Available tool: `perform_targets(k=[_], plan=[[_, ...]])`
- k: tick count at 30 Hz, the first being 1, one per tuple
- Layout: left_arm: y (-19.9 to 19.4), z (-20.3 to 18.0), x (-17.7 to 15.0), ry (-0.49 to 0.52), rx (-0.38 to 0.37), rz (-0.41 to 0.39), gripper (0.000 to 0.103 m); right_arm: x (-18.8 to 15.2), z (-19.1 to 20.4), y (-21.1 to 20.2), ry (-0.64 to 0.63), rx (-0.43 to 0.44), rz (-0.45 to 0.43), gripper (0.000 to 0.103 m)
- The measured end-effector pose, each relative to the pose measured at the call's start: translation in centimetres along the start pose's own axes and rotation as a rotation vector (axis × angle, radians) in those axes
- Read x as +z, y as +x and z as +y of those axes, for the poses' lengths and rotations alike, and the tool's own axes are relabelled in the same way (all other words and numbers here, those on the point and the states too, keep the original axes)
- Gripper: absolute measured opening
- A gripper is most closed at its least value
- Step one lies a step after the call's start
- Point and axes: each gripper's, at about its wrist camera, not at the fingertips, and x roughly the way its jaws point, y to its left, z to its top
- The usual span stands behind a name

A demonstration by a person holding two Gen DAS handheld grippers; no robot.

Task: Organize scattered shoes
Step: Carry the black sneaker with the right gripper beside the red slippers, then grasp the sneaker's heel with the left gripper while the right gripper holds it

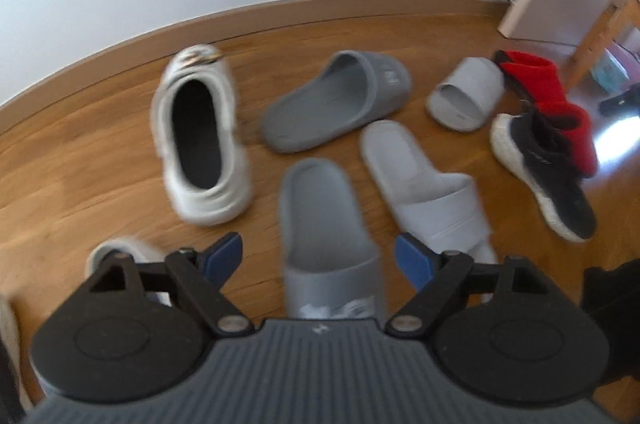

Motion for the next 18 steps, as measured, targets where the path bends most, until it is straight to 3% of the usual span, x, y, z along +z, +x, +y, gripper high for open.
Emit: perform_targets(k=[3, 10, 18], plan=[[1.3, -3.4, 2.3, 0.042, -0.025, 0.029, 0.083, -1.0, -2.8, 1.2, 0.071, 0.02, -0.006, 0.09], [3.7, -8.9, 7.1, 0.027, -0.087, 0.022, 0.083, -3.0, -6.8, 3.5, 0.153, 0.036, -0.046, 0.091], [8.8, -12.8, 9.6, -0.039, -0.12, 0.084, 0.083, -3.8, -7.6, 4.6, 0.012, 0.097, -0.126, 0.092]])
